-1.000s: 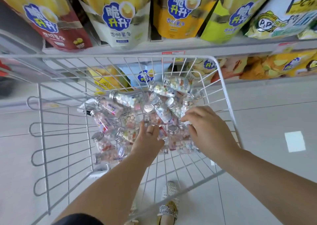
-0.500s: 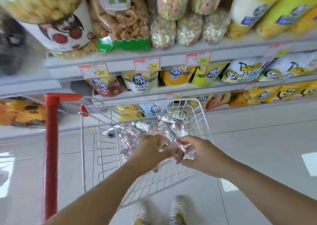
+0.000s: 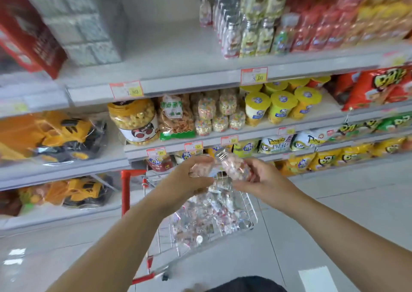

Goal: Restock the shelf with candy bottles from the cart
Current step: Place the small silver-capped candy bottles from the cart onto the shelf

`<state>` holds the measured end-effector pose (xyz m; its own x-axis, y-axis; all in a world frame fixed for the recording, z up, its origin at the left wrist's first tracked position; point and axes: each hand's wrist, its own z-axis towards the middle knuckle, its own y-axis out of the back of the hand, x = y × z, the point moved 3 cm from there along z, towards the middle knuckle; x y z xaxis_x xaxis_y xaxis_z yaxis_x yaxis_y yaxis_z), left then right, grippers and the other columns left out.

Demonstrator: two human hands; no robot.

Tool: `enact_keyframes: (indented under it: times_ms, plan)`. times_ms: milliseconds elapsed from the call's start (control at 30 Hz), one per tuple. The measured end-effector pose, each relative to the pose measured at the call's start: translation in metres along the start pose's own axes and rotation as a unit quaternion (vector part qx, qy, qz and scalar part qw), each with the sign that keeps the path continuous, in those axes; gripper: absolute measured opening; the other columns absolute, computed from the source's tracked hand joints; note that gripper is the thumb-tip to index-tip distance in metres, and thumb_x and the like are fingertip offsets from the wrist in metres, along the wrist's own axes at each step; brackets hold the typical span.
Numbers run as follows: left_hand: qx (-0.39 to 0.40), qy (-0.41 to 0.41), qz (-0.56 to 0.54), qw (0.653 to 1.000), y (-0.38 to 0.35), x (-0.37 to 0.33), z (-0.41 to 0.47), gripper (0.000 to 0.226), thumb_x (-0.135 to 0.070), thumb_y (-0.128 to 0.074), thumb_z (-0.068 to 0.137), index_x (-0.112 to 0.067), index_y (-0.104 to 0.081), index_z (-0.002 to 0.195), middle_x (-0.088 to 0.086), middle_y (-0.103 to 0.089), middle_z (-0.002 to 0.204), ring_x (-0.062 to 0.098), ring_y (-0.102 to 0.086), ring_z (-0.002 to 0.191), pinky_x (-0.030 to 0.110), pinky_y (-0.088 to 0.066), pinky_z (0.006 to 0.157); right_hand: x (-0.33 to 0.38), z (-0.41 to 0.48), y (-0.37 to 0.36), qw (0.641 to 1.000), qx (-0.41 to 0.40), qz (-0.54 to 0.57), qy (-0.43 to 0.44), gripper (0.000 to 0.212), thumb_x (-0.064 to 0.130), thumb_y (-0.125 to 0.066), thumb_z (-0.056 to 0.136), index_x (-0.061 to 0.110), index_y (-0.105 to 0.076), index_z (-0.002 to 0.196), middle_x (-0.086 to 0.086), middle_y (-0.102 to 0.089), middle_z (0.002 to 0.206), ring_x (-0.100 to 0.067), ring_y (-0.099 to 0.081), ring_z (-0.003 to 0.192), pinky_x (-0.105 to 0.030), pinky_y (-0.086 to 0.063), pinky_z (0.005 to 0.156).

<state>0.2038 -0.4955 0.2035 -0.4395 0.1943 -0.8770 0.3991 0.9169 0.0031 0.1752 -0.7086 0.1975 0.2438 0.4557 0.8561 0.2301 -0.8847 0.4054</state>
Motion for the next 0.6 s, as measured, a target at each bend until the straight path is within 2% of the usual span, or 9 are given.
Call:
enact_keyframes:
  times_ms: [67,167,200,267,333,400,433,500,600]
  plan:
    - [-0.010,-0.028,0.008,1.000,0.007,-0.025,-0.008,0.040,-0.001,-0.069,0.088,-0.033,-0.069,0.111,-0.002,-0.052,0.106,0.016,-0.057,0.073,0.035,-0.056,0.085,0.020,0.005,0.009,0.999,-0.025,0.035,0.003,0.063,0.050,-0.078,0.064,0.032,-0.056,0.121,0.015,-0.069,0.106,-0.004,-0.066,0.096,-0.036,-0.051,0.093]
    - [-0.023,-0.073,0.010,0.997,0.027,-0.068,-0.012,0.046,-0.003,-0.071,0.086,-0.033,-0.065,0.120,0.004,-0.059,0.113,0.017,-0.061,0.071,0.035,-0.054,0.079,0.060,0.022,0.018,0.996,-0.048,0.065,0.023,0.057,0.043,-0.080,0.073,0.035,-0.050,0.121,0.015,-0.067,0.110,-0.003,-0.065,0.097,-0.029,-0.050,0.084]
    - [-0.038,-0.089,0.024,0.995,0.035,-0.083,-0.013,0.050,-0.006,-0.074,0.085,-0.036,-0.063,0.123,0.002,-0.062,0.108,0.018,-0.062,0.072,0.038,-0.056,0.081,0.074,0.030,0.020,0.995,-0.060,0.071,0.033,0.055,0.048,-0.078,0.070,0.039,-0.050,0.117,0.014,-0.067,0.110,-0.005,-0.065,0.098,-0.031,-0.050,0.086]
    - [-0.063,-0.117,0.050,0.990,0.053,-0.114,-0.013,0.057,-0.017,-0.080,0.076,-0.047,-0.061,0.121,0.003,-0.066,0.093,0.026,-0.063,0.078,0.052,-0.053,0.096,0.105,0.049,0.023,0.991,-0.095,0.085,0.052,0.052,0.052,-0.075,0.066,0.037,-0.051,0.109,0.008,-0.066,0.109,-0.011,-0.064,0.099,-0.037,-0.050,0.088]
    - [-0.055,-0.137,0.033,0.988,0.071,-0.140,-0.011,0.062,-0.017,-0.081,0.067,-0.049,-0.062,0.118,0.011,-0.069,0.093,0.034,-0.068,0.090,0.055,-0.047,0.103,0.135,0.069,0.024,0.984,-0.128,0.097,0.074,0.043,0.039,-0.075,0.078,0.030,-0.050,0.111,0.007,-0.064,0.102,-0.011,-0.062,0.092,-0.031,-0.047,0.076]
    - [-0.053,-0.149,0.027,0.987,0.089,-0.162,-0.002,0.067,-0.006,-0.080,0.071,-0.041,-0.059,0.125,0.021,-0.069,0.107,0.040,-0.068,0.100,0.051,-0.049,0.102,0.158,0.093,0.026,0.979,-0.158,0.088,0.091,0.038,0.025,-0.071,0.087,0.023,-0.048,0.117,0.010,-0.060,0.096,-0.004,-0.058,0.083,-0.023,-0.039,0.064]
    - [-0.053,-0.154,0.023,0.986,0.096,-0.171,0.004,0.067,0.004,-0.074,0.078,-0.033,-0.056,0.130,0.024,-0.067,0.111,0.039,-0.069,0.101,0.046,-0.052,0.099,0.168,0.105,0.026,0.977,-0.172,0.082,0.096,0.038,0.022,-0.070,0.088,0.022,-0.047,0.119,0.011,-0.059,0.096,-0.002,-0.057,0.081,-0.021,-0.038,0.061]
    - [-0.057,-0.169,-0.007,0.984,0.108,-0.186,0.020,0.060,0.015,-0.061,0.086,-0.020,-0.050,0.134,0.020,-0.065,0.112,0.028,-0.074,0.092,0.032,-0.060,0.084,0.178,0.129,0.026,0.973,-0.190,0.082,0.100,0.043,0.021,-0.070,0.089,0.022,-0.048,0.126,0.012,-0.060,0.102,-0.004,-0.060,0.087,-0.019,-0.039,0.064]
    - [-0.089,-0.176,-0.043,0.979,0.126,-0.203,0.051,0.048,0.010,-0.062,0.090,-0.012,-0.050,0.130,0.014,-0.065,0.103,0.022,-0.074,0.080,0.024,-0.059,0.067,0.189,0.159,0.026,0.970,-0.217,0.054,0.100,0.038,0.025,-0.070,0.089,0.025,-0.054,0.124,0.015,-0.062,0.102,-0.004,-0.060,0.089,-0.018,-0.040,0.067]
